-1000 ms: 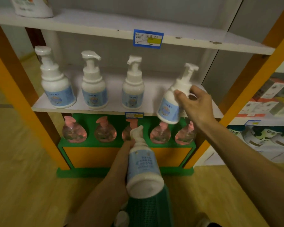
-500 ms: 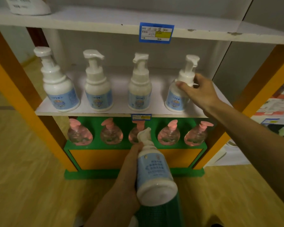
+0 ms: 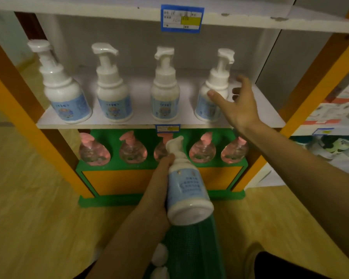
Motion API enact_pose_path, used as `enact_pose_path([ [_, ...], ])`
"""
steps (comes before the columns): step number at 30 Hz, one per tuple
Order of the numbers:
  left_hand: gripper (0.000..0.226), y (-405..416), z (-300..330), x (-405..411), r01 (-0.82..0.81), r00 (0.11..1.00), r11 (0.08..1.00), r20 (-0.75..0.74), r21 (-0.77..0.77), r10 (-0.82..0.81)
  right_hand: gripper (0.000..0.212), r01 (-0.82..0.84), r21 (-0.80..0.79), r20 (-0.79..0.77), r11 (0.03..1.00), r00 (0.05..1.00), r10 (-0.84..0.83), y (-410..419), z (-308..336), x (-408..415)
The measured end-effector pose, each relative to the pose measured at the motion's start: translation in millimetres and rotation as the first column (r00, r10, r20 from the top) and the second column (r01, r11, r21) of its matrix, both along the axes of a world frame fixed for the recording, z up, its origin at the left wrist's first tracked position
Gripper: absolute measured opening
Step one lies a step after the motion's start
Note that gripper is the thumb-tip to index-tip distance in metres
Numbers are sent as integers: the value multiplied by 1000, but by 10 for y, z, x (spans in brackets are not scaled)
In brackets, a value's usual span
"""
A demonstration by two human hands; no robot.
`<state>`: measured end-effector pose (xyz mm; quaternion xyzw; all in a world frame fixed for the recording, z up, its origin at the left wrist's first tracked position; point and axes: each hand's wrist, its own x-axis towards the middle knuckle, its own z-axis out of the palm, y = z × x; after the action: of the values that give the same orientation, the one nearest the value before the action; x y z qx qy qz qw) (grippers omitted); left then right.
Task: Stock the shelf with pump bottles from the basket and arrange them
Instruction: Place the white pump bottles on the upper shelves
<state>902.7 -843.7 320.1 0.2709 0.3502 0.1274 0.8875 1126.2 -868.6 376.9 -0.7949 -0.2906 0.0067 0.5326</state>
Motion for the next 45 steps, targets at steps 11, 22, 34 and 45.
enact_pose_path([
  [11,45,-174,117,2,32,999,981,-48,191,-23,24,-342,90,-472,935,813,342,-1010,-446,-1449],
  [22,71,-306,312,53,8,1000,991,16,131,-10,49,-248,164,-752,955,595,284,-1037,-422,-1329],
  [34,57,-175,243,79,15,989,972,137,233,-48,81,-123,352,-804,928,467,367,-1041,-369,-1169],
  [45,49,-133,318,-6,-28,985,977,173,213,-10,62,15,558,-818,830,178,547,-1239,-404,-1025],
])
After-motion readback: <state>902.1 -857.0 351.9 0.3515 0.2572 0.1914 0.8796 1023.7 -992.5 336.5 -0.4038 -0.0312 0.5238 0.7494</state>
